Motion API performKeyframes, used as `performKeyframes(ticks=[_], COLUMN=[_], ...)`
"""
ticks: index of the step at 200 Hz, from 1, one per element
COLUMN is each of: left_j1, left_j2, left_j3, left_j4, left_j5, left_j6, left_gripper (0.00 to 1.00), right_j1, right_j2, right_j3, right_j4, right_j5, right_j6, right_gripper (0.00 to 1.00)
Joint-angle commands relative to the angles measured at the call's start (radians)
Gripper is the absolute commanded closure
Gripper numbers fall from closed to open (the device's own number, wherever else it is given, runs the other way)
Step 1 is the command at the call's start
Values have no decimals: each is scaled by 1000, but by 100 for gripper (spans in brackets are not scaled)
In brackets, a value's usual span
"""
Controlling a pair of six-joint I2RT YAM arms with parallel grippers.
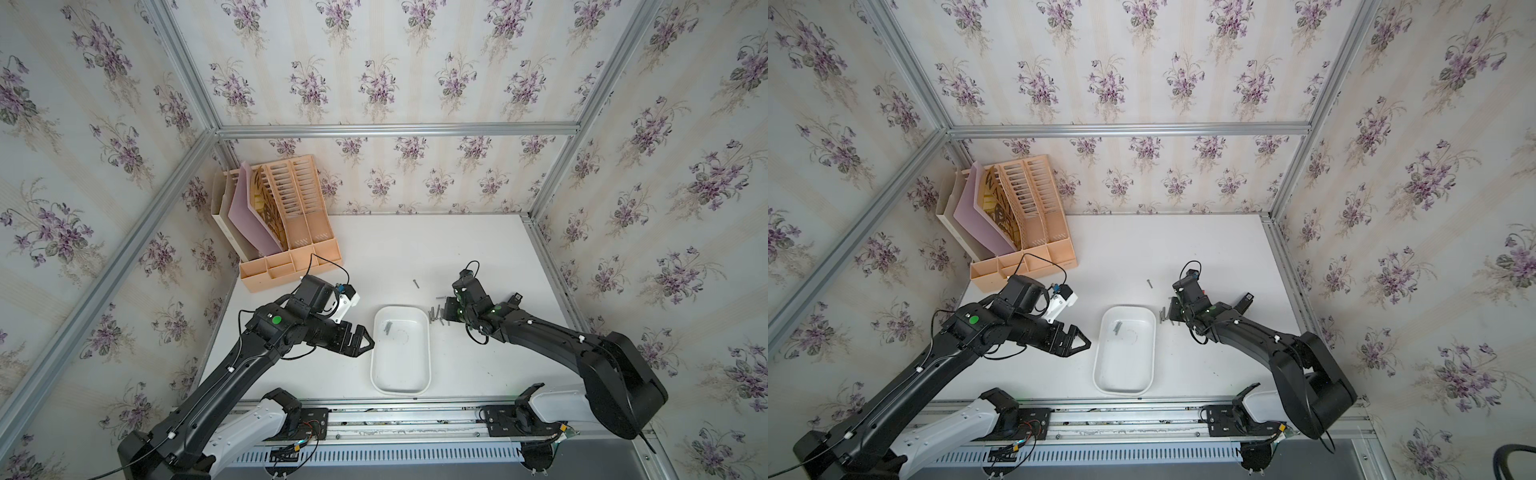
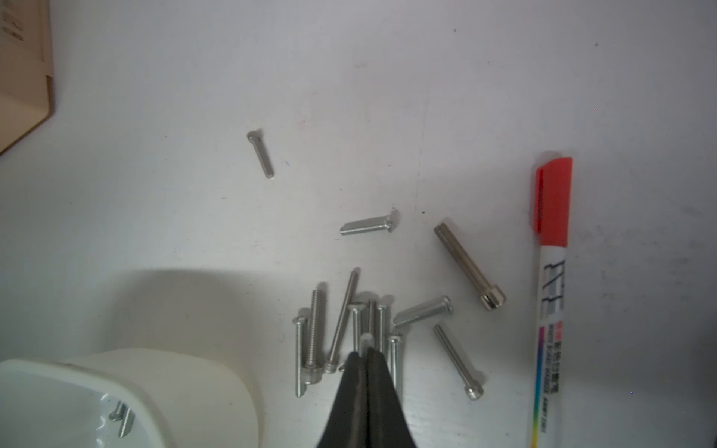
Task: Take out the screws from the storage box
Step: Place the screw at the center of the board.
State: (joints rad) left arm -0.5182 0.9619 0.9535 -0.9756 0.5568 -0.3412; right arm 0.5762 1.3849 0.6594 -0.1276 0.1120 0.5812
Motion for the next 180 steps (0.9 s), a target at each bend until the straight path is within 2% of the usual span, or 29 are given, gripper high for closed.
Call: performKeyframes(ticks=[1, 75, 125, 140, 167, 180], left_j1=[0, -2, -1, -2, -2, -2], left_j2=[-2, -2, -3, -3, 1, 1], left_j3=[8, 8, 8, 8, 8, 8], left_j4=[-13, -12, -12, -11, -13, -12], left_j5=[0, 0, 3, 2, 0, -1], left_j6=[4, 4, 5, 5, 3, 3], left_gripper=[1, 1, 0, 1, 0, 1], right_j1=[-12, -24, -24, -24, -25, -24], right_j2=[25, 66, 94, 89, 69, 62], right_j3=[12, 15, 9, 8, 6, 6], right_j4=[-21, -60, -58, -62, -64, -65], right_j5=[-31, -5, -32, -26, -12, -11], right_j6=[26, 36, 37, 37, 34, 32], right_gripper=[100, 100, 98, 95, 82, 78])
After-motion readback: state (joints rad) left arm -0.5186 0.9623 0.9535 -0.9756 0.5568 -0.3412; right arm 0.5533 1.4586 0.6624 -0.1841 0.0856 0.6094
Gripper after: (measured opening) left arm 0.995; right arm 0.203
